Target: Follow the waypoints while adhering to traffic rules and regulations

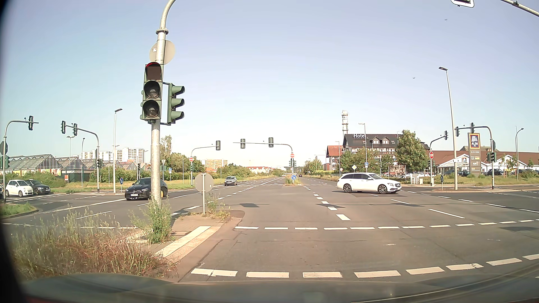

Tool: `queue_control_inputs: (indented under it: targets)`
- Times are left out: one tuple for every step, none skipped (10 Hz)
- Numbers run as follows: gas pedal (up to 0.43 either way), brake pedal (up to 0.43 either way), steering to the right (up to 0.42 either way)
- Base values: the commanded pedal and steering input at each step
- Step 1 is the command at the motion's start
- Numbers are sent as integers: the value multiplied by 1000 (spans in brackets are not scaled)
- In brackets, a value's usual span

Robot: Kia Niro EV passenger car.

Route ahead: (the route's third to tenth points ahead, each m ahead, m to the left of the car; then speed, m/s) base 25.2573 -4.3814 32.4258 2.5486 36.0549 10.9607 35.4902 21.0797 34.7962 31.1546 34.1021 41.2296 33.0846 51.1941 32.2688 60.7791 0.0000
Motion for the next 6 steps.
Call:
queue_control_inputs:
  targets:
    - [0,293,-1]
    - [0,293,-1]
    - [0,299,-2]
    - [0,293,-2]
    - [0,293,-2]
    - [0,293,-2]
